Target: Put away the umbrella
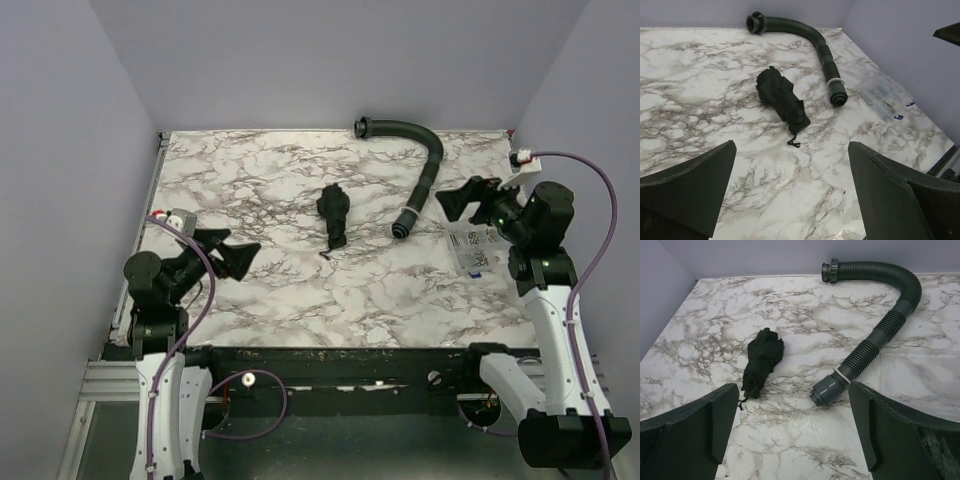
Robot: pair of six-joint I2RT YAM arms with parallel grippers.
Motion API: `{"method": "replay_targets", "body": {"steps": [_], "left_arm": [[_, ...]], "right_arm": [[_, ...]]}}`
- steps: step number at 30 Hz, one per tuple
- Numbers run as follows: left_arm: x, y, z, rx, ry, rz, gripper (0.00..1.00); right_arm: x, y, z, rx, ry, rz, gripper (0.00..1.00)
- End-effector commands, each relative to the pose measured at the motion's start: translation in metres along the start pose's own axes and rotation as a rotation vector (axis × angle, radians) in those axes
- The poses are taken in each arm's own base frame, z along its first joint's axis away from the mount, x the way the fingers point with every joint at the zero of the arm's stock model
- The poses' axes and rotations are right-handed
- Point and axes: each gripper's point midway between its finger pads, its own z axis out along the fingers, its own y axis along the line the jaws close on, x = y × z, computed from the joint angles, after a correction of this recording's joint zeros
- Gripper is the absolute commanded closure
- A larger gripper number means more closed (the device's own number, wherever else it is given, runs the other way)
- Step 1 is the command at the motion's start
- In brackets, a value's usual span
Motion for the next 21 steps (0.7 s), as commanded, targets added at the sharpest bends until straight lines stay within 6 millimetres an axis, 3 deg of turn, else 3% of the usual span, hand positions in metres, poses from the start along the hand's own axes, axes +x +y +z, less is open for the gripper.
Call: {"method": "replay_targets", "body": {"steps": [1, 12, 21], "left_arm": [[0.001, 0.014, -0.004, -0.088, -0.008, 0.055, 0.02], [0.002, 0.008, -0.002, -0.054, -0.013, 0.028, 0.02], [0.002, 0.006, -0.002, -0.045, -0.012, 0.024, 0.02]], "right_arm": [[0.006, 0.009, -0.002, -0.085, 0.004, 0.004, 0.0], [0.016, 0.001, -0.004, -0.106, 0.016, 0.033, 0.0], [0.011, -0.002, -0.007, -0.093, 0.003, 0.04, 0.0]]}}
